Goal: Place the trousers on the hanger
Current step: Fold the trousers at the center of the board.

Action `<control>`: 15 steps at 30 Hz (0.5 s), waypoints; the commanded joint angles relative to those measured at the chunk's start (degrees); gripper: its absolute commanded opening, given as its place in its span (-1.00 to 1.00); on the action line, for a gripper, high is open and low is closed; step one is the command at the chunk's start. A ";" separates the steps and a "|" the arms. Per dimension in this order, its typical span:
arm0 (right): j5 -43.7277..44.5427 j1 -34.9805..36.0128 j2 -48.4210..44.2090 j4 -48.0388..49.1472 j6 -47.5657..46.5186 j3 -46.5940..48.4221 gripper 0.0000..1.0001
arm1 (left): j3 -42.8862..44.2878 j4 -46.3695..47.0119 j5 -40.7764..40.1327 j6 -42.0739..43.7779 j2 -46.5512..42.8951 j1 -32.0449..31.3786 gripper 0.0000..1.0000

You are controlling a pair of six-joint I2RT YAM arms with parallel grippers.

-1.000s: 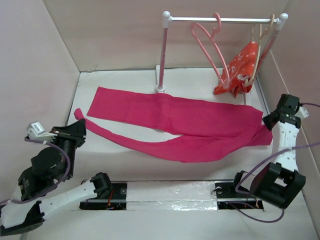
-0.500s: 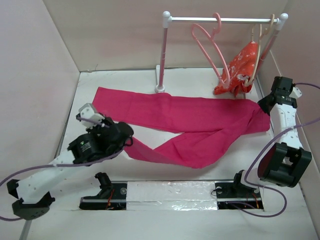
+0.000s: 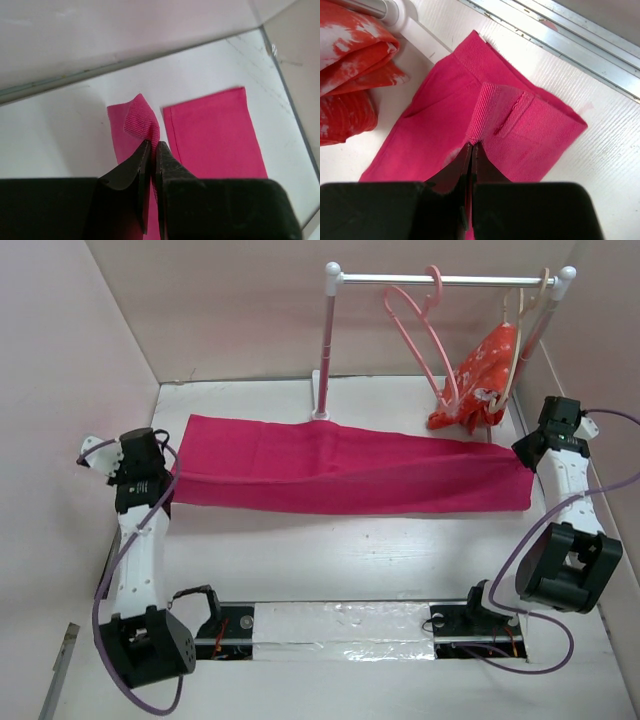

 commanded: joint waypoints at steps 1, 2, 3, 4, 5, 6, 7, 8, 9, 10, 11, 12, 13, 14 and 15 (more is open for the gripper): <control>1.47 -0.09 1.38 3.68 0.18 2.34 -1.00 | 3.29 3.08 5.46 3.65 3.83 0.49 -1.00; 1.65 -0.09 2.08 3.32 0.00 2.96 -1.00 | 3.64 3.33 5.19 2.60 4.18 0.49 -1.00; 1.82 -0.09 2.43 3.06 0.00 3.66 -1.00 | 3.91 3.68 4.14 2.24 4.71 0.49 -1.00; 1.91 -0.09 2.87 2.53 0.09 5.32 -1.00 | 4.61 3.25 2.92 1.97 5.23 0.49 -1.00; 1.74 -0.09 3.31 2.35 0.35 6.03 -1.00 | 6.79 2.72 2.21 1.62 6.02 0.49 -1.00; 1.65 -0.09 4.10 2.35 0.35 6.65 -1.00 | 7.86 2.54 2.20 0.66 7.77 0.49 -1.00; 1.65 -0.09 4.45 2.79 0.44 7.18 -1.00 | 8.65 3.33 2.64 0.65 8.66 0.49 -1.00; 1.65 -0.09 4.89 2.97 0.44 8.31 -1.00 | 9.70 4.46 3.51 0.74 9.36 1.01 -1.00; 1.73 -0.09 5.85 3.32 0.35 8.85 -1.00 | 9.97 5.43 4.48 0.83 10.68 1.02 -1.00; 1.91 -0.09 6.47 3.58 0.09 9.38 -1.00 | 10.15 7.79 5.01 1.17 11.47 1.02 -1.00; 2.00 -0.09 7.17 3.23 0.09 10.95 -1.00 | 10.59 8.86 5.19 1.61 12.26 1.02 -1.00; 2.00 -0.09 7.88 2.97 0.00 11.57 -1.00 | 11.20 9.48 4.93 2.14 14.45 1.02 -1.00; 2.09 -0.09 9.01 3.05 -0.09 12.01 -1.00 | 12.08 9.14 4.49 2.93 15.86 1.02 -1.00; 1.91 -0.09 9.55 3.32 -0.18 12.37 -1.00 | 14.43 8.79 4.14 3.37 17.27 0.24 -1.00; 1.74 -0.09 10.08 3.58 -0.18 12.72 -1.00 | 15.68 8.70 3.35 3.90 20.15 -0.29 -1.00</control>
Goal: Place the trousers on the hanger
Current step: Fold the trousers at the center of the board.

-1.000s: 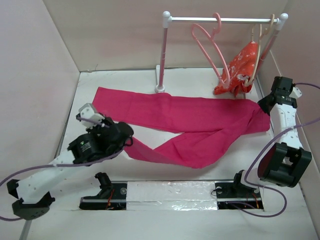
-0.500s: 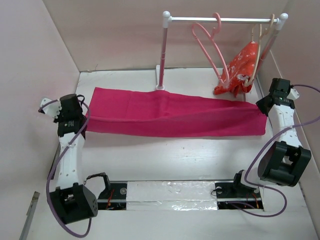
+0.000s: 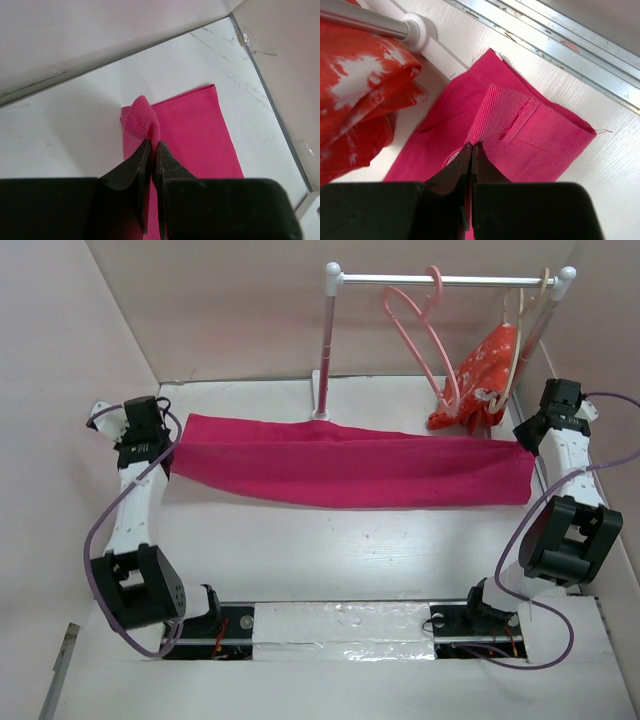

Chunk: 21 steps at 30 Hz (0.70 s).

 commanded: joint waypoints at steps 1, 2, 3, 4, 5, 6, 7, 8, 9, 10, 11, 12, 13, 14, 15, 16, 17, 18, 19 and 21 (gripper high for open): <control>1.65 -0.20 1.71 4.69 -0.20 3.41 -1.00 | 5.72 3.89 -2.34 2.35 4.92 -0.43 -1.00; 1.65 -0.20 2.06 5.14 -0.20 3.58 -1.00 | 6.51 4.84 -2.86 3.05 5.54 -1.39 -1.00; 1.82 -0.20 2.41 5.66 -0.37 3.93 -1.00 | 6.43 5.98 -3.22 3.58 6.24 -2.01 -1.00; 1.91 -0.20 2.77 6.63 -0.63 4.29 -1.00 | 6.34 8.60 -2.96 3.93 6.42 -2.01 -1.00; 1.82 -0.20 3.64 6.98 -0.99 4.64 -1.00 | 5.91 10.20 -2.35 4.72 6.60 -2.01 -1.00; 1.91 -0.20 4.17 7.16 -1.25 5.16 -1.00 | 6.08 11.34 -1.82 5.16 7.47 -2.01 -1.00; 1.91 -0.20 4.70 7.42 -1.43 6.12 -1.00 | 6.43 11.96 -1.99 5.34 8.35 -2.01 -1.00; 1.74 -0.20 5.31 7.60 -1.60 6.66 -1.00 | 7.73 12.06 -1.99 5.51 9.23 -2.01 -1.00; 1.56 -0.20 6.45 7.60 -1.60 7.18 -1.00 | 8.70 11.97 -2.25 5.86 11.41 -2.01 -1.00; 0.95 -0.20 6.98 7.69 -1.60 8.15 -1.00 | 9.58 11.36 -2.34 5.87 12.57 -2.01 -1.00; 0.86 -0.20 7.60 7.60 -1.60 8.59 -1.00 | 10.81 11.79 -1.99 6.04 13.53 -2.01 -1.00; 0.86 0.49 8.56 7.69 -1.69 8.77 -1.00 | 11.17 12.40 -1.55 6.74 15.28 -2.01 -1.00; 1.20 0.50 8.92 8.47 -1.69 8.77 -1.00 | 11.44 13.63 -1.46 7.01 16.26 -2.01 -1.00; 1.29 0.50 9.27 9.00 -1.87 8.86 -1.00 | 12.05 14.42 -1.29 7.45 17.05 -2.01 -1.00; 1.29 0.50 9.71 9.36 -1.95 8.95 -1.00 | 12.66 14.52 -1.11 7.71 19.15 -2.01 -1.00; 1.29 0.50 10.58 10.06 -1.96 8.95 -1.00 | 13.45 14.61 -1.20 7.89 20.30 -2.01 -1.00; 1.21 0.50 10.94 10.32 -2.04 9.21 -1.00 | 15.03 14.87 -1.02 8.32 21.53 -2.53 -1.00; 1.12 0.50 11.46 10.50 -2.04 9.47 -1.00 | 16.17 14.70 -1.37 8.68 23.98 -2.54 -1.00; 0.86 0.50 12.43 10.85 -1.96 9.82 -1.00 | 17.23 14.00 -1.81 9.03 25.31 -3.06 -1.00; 0.68 1.03 13.31 10.77 -1.69 10.96 -1.00 | 20.92 13.64 -2.95 9.64 28.90 -3.68 -1.00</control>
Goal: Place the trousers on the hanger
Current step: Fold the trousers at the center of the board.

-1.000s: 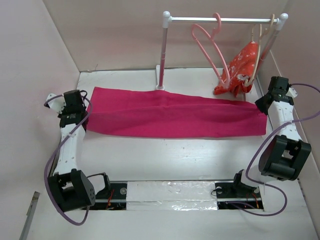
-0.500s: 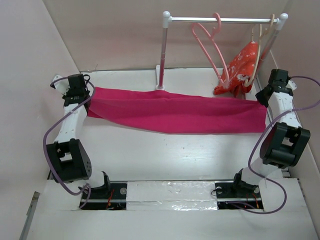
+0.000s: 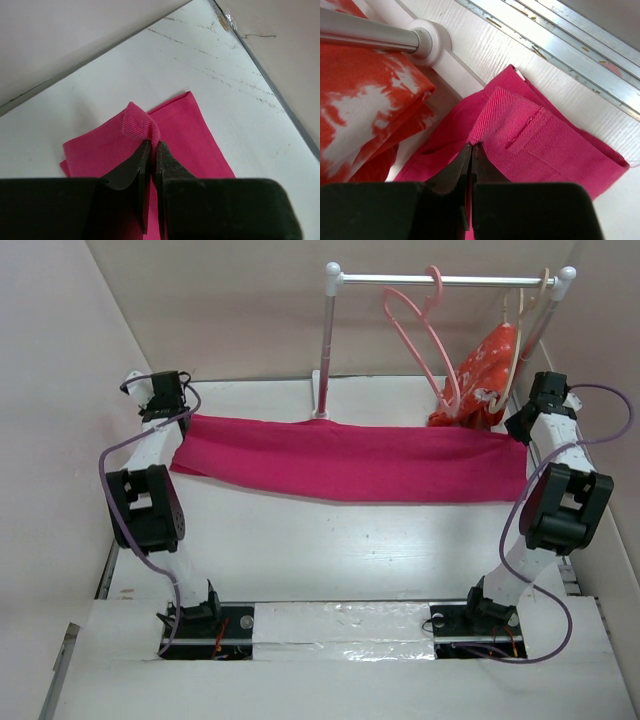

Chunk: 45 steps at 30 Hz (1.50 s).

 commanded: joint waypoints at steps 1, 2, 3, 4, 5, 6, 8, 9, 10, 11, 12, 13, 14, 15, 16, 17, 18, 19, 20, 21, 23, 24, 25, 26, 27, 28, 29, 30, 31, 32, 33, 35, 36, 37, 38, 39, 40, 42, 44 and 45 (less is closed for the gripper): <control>2.12 0.05 0.96 6.52 -0.56 4.30 -1.00 | 6.91 2.74 -4.59 2.48 3.56 -1.06 -1.00; 2.12 0.05 1.84 6.61 -0.29 4.65 -1.00 | 9.19 2.73 -5.47 2.74 4.53 -1.59 -1.00; 2.04 0.05 2.28 6.70 -0.20 5.18 -1.00 | 9.82 3.17 -6.87 3.09 6.02 -2.11 -1.00; 1.86 0.05 2.55 6.96 -0.03 5.44 -1.00 | 10.18 4.82 -7.41 3.35 6.47 -2.99 -1.00; 1.68 0.05 3.25 7.14 0.32 5.79 -1.00 | 10.53 7.10 -7.76 3.70 6.91 -3.00 -1.00; 1.42 0.05 3.60 7.32 0.50 6.06 -1.00 | 10.79 8.17 -8.20 4.06 7.70 -3.78 -1.00; 0.72 0.05 4.04 8.46 0.76 6.50 -1.00 | 12.80 9.94 -8.29 4.23 8.85 -4.32 -1.00; 0.72 0.05 4.74 8.46 0.94 6.76 -1.00 | 14.21 9.42 -7.60 3.80 10.85 -4.32 -1.00; 0.72 0.57 5.01 8.55 1.11 7.11 -1.00 | 15.62 7.58 -6.98 3.80 12.18 -4.32 -1.00; 0.28 0.57 5.36 8.46 1.55 7.90 -0.92 | 18.94 6.17 -6.71 3.80 13.32 -4.32 -0.88; 0.02 0.57 5.97 8.37 1.90 8.34 -0.85 | 20.36 5.29 -6.45 4.14 15.34 -4.32 -0.64; -0.16 0.57 6.15 7.59 2.34 8.61 -0.78 | 21.16 2.93 -6.62 4.76 15.79 -4.32 -0.53; -1.21 0.57 6.33 7.50 3.04 8.52 -0.63 | 20.91 2.56 -6.97 4.94 15.97 -4.32 -0.39; -2.00 0.57 6.33 7.67 3.48 8.35 -0.43 | 20.03 2.73 -7.15 4.94 14.93 -4.32 -0.12; -4.10 -0.04 6.24 8.11 3.84 7.91 0.00 | 18.98 3.77 -6.97 5.37 14.05 -4.32 0.00; -5.16 -0.04 6.07 8.11 4.62 7.73 0.17 | 16.79 4.05 -6.71 5.38 13.17 -4.32 0.11; -6.04 -0.04 5.89 8.11 5.15 6.77 0.35 | 15.90 4.22 -5.84 5.38 11.24 -4.32 0.25; -6.66 -0.04 4.85 8.81 5.59 6.07 0.58 | 15.02 3.88 -5.66 5.38 10.18 -4.32 0.31; -8.67 -0.74 4.23 9.33 6.38 5.02 0.64 | 14.14 3.35 -5.65 4.86 9.21 -4.32 0.33; -9.82 -0.75 3.52 9.86 6.74 2.74 0.65 | 11.79 3.08 -5.57 4.42 6.68 -4.32 0.34; -11.23 -0.75 0.46 11.88 7.96 -0.34 0.68 | 8.62 2.82 -5.04 3.10 3.86 -4.32 0.34; -11.85 -0.75 -0.69 13.72 8.41 -3.84 0.69 | 4.51 3.86 -4.08 3.01 0.71 -4.32 0.34; -11.85 -0.75 -2.01 14.34 8.84 -5.61 0.69 | 3.08 3.00 -3.72 2.66 -0.89 -4.32 0.34; -12.20 -1.35 -4.80 14.96 10.24 -7.46 0.70 | 1.32 2.65 -3.37 1.61 -2.30 -4.32 0.34; -12.38 -1.36 -6.66 15.84 11.21 -9.74 0.70 | -2.53 2.73 -1.37 0.73 -5.53 -4.32 0.32; -12.38 -1.36 -8.50 18.37 12.27 -14.89 0.70 | -4.22 2.21 -0.74 0.02 -7.13 -3.79 0.32; -12.38 -1.36 -10.61 19.78 15.24 -17.73 0.70 | -6.41 2.46 -0.04 -1.03 -8.62 -3.79 0.30; -12.38 -1.36 -15.07 21.28 17.01 -20.80 0.70 | -10.78 2.81 2.84 -2.52 -11.42 -3.79 0.30; -13.86 -1.36 -17.29 24.86 18.50 -23.88 0.68 | -12.57 2.64 4.44 -3.66 -12.67 -3.18 0.30; -15.09 -0.84 -19.57 26.55 21.13 -29.91 0.63 | -14.32 2.38 6.02 -4.63 -13.55 -2.30 0.30; -15.37 -0.83 -24.21 27.87 21.85 -32.76 0.59 | -17.39 2.20 8.99 -5.60 -15.21 -2.29 0.30; -14.85 1.00 -29.15 32.78 22.47 -41.17 0.21 | -20.04 2.20 10.60 -7.36 -16.28 -1.77 0.30; -14.58 1.01 -31.70 34.20 22.39 -43.92 -0.13 | -22.14 1.85 11.30 -7.97 -16.72 -1.77 0.32; -14.58 1.80 -35.90 36.91 22.30 -46.56 -0.60 | -23.21 2.11 11.83 -9.46 -17.07 -1.77 0.33; -15.80 1.80 -37.69 37.98 22.12 -49.02 -1.00 | -24.35 1.59 11.84 -10.78 -17.16 -1.77 0.34; -16.33 1.80 -39.18 39.04 22.03 -53.22 -1.00 | -25.75 0.80 10.53 -12.53 -17.34 -1.77 0.55; -16.60 1.80 -40.59 39.57 21.95 -55.00 -1.00 | -26.72 1.58 10.78 -13.51 -17.34 -1.77 0.69; -16.86 1.80 -43.50 40.89 19.58 -58.17 -1.00 | -29.18 2.99 12.00 -14.04 -17.25 -1.77 0.79; -17.39 0.40 -44.99 41.07 17.91 -61.43 -0.50 | -29.72 3.95 12.71 -14.40 -16.46 -1.77 0.79; -17.48 -0.13 -45.09 40.98 17.64 -62.13 -0.23 | -29.98 4.40 13.58 -14.48 -15.68 -1.77 0.79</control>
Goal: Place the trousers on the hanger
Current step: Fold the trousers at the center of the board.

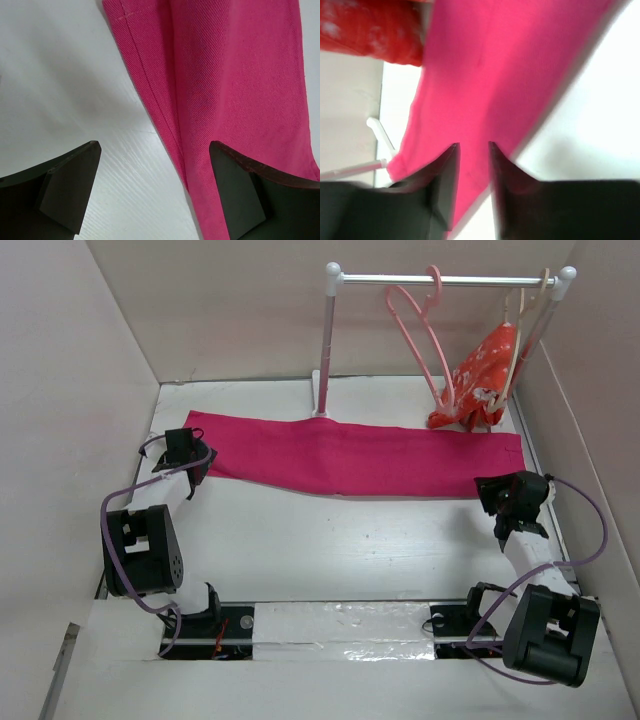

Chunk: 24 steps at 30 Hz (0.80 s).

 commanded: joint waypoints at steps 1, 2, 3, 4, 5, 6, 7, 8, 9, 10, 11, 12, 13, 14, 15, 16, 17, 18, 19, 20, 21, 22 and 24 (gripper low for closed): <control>-1.21 -2.51 -1.29 5.83 -2.19 -3.25 -0.02 | -0.33 2.91 2.40 -2.46 0.68 0.00 0.79; -3.31 -3.22 -0.33 6.36 -2.19 -3.88 0.25 | -0.15 2.92 2.49 -2.55 1.29 0.00 0.79; -4.72 -3.92 0.38 6.71 -2.19 -4.40 0.29 | 0.55 2.92 2.67 -2.29 2.86 0.00 0.77; -5.69 -5.14 1.08 6.63 -2.10 -5.11 0.30 | 1.07 2.92 2.67 -2.37 3.57 0.00 0.74; -7.00 -5.16 1.96 7.58 -1.92 -5.72 0.31 | 1.43 2.83 2.58 -2.46 4.28 0.00 0.71; -7.45 -5.94 4.32 8.55 -1.66 -6.25 0.31 | 1.61 2.83 2.84 -2.55 4.98 0.00 0.65; -7.54 -5.95 5.73 9.95 -1.40 -6.69 0.31 | 1.61 2.92 2.84 -2.81 5.95 0.00 0.64; -8.94 -7.43 7.31 11.27 -1.39 -7.39 0.31 | 1.61 2.92 2.67 -2.90 6.30 0.00 0.63; -9.65 -7.44 8.98 12.76 -1.31 -7.75 0.32 | 1.52 4.48 2.84 -2.99 6.92 0.00 0.62; -10.26 -8.31 12.83 14.95 -1.22 -7.75 0.32 | 1.52 5.28 3.02 -3.08 7.36 0.00 0.61; -11.66 -9.02 14.87 16.11 -1.13 -7.75 0.32 | 1.61 5.46 3.11 -3.17 7.71 0.00 0.60; -12.37 -9.02 16.89 17.42 -0.78 -7.05 0.32 | 2.22 5.55 3.37 -3.17 8.67 0.00 0.59; -13.51 -9.63 20.74 19.00 -0.78 -6.35 0.33 | 2.57 5.55 3.46 -3.17 9.03 0.00 0.59; -14.48 -9.64 22.26 19.19 -0.69 -5.47 0.33 | 2.92 5.55 3.37 -2.99 9.47 0.00 0.58; -14.49 -9.64 23.66 19.11 -0.52 -3.72 0.33 | 3.53 5.73 3.20 -3.08 9.82 0.00 0.56; -14.40 -9.64 24.72 19.72 -0.25 -3.10 0.33 | 3.72 5.90 3.11 -3.08 10.43 0.00 0.56; -14.14 -9.64 26.82 20.16 0.18 -2.48 0.32 | 3.72 6.08 3.02 -2.99 10.79 0.00 0.56; -15.01 -9.64 27.80 20.16 0.27 -1.87 0.31 | 4.59 6.08 3.37 -3.08 11.57 0.00 0.54; -15.97 -10.42 28.42 19.90 0.28 -0.73 0.28 | 4.94 6.52 3.54 -3.08 12.10 0.00 0.52; -16.33 -10.43 28.25 20.68 1.23 -0.72 0.17 | 5.12 6.69 3.72 -3.08 12.54 0.00 0.47; -15.64 -10.43 28.07 21.56 1.59 -0.81 0.07 | 5.47 6.70 3.90 -3.17 13.42 0.00 0.38; -15.20 -10.43 27.72 20.52 1.77 -0.37 -0.02 | 5.65 6.87 3.90 -3.25 13.86 -0.52 0.30; -14.40 -10.43 27.54 19.55 1.42 0.16 -0.50 | 5.65 7.57 3.81 -2.99 14.48 -0.52 -0.05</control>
